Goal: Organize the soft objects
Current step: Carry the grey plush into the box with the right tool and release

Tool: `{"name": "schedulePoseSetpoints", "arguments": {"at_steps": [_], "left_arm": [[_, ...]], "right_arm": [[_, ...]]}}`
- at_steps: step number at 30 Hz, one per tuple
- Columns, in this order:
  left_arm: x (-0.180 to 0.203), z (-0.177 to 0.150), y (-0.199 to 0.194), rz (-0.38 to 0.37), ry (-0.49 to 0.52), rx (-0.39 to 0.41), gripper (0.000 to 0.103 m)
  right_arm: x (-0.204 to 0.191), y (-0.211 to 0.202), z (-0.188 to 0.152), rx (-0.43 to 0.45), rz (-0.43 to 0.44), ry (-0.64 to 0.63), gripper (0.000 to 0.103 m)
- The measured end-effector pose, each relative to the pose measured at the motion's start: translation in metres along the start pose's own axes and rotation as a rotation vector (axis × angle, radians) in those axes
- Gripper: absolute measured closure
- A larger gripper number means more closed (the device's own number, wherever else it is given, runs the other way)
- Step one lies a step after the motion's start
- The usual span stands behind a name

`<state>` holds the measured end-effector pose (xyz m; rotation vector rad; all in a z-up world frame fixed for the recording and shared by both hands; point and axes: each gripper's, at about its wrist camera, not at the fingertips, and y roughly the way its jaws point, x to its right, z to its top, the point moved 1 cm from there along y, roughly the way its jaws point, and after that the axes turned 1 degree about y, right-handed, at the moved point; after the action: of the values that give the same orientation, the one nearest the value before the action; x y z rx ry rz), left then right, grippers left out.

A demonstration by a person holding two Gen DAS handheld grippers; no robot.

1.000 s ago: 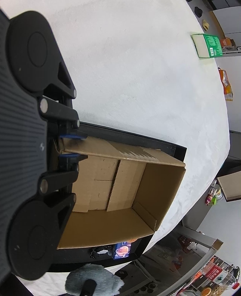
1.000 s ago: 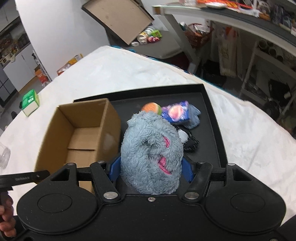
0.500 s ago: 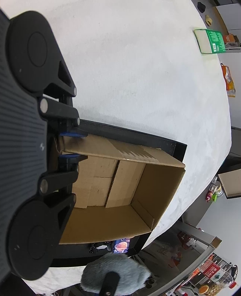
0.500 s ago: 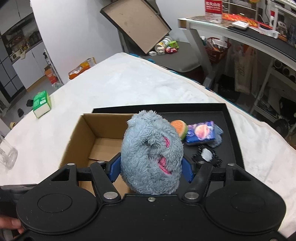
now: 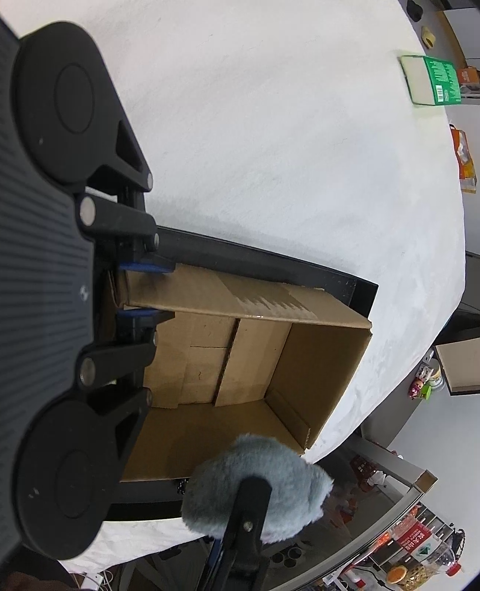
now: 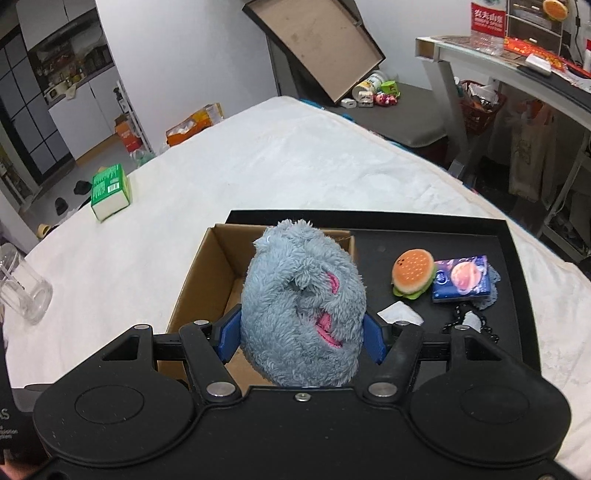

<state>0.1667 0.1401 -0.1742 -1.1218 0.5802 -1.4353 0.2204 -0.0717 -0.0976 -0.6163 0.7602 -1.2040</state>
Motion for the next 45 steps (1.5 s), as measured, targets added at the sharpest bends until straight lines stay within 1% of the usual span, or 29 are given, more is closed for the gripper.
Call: {"name": "schedulePoseSetpoints", "arguments": {"at_steps": [11,16,20,22,24,27,29,31,32,35,37,38,40,45], "left_arm": [[-0.002,-0.003,0.000,-0.022,-0.017,-0.010,0.087],[-0.001,-0.005,-0.002,-0.017,-0.021,-0.020,0.087],[0.001,0.001,0.001,-0.009,-0.017,-0.035,0.087],[0.002,0.004,0.003,-0.001,-0.023,-0.045,0.087],[0.005,0.007,0.004,0.006,-0.016,-0.051,0.087],[0.009,0.009,0.005,0.025,-0.006,-0.050,0.086],[0.011,0.010,0.007,0.026,-0.012,-0.059,0.083],[0.014,0.012,0.009,0.036,-0.012,-0.059,0.076],[0.016,0.012,0.009,0.046,-0.008,-0.057,0.075],[0.020,0.013,0.011,0.073,0.005,-0.056,0.066],[0.023,0.013,0.012,0.083,0.006,-0.054,0.059],[0.024,0.013,0.011,0.090,0.008,-0.053,0.057],[0.025,0.011,0.009,0.105,0.015,-0.048,0.051],[0.032,0.013,0.005,0.147,0.031,-0.037,0.040]], "right_arm": [[-0.018,0.013,0.008,-0.001,0.026,-0.026,0.040],[-0.024,0.015,0.012,0.000,0.044,-0.037,0.040],[-0.028,0.021,0.013,-0.009,0.064,-0.039,0.039],[-0.029,0.024,0.014,-0.012,0.087,-0.042,0.033],[-0.029,0.026,0.015,-0.013,0.087,-0.040,0.027],[-0.023,0.023,0.016,-0.007,0.087,-0.029,0.023],[-0.018,0.020,0.014,-0.010,0.085,-0.026,0.023],[-0.010,0.017,0.012,-0.012,0.083,-0.017,0.023],[-0.005,0.014,0.011,-0.014,0.083,-0.009,0.023],[0.011,0.007,0.006,-0.013,0.081,0.008,0.023],[0.023,0.003,0.002,-0.015,0.075,0.022,0.023],[0.029,0.001,0.001,-0.016,0.072,0.029,0.023],[0.043,-0.004,-0.001,-0.012,0.063,0.046,0.023],[0.077,-0.014,-0.004,-0.002,0.039,0.086,0.023]]}}
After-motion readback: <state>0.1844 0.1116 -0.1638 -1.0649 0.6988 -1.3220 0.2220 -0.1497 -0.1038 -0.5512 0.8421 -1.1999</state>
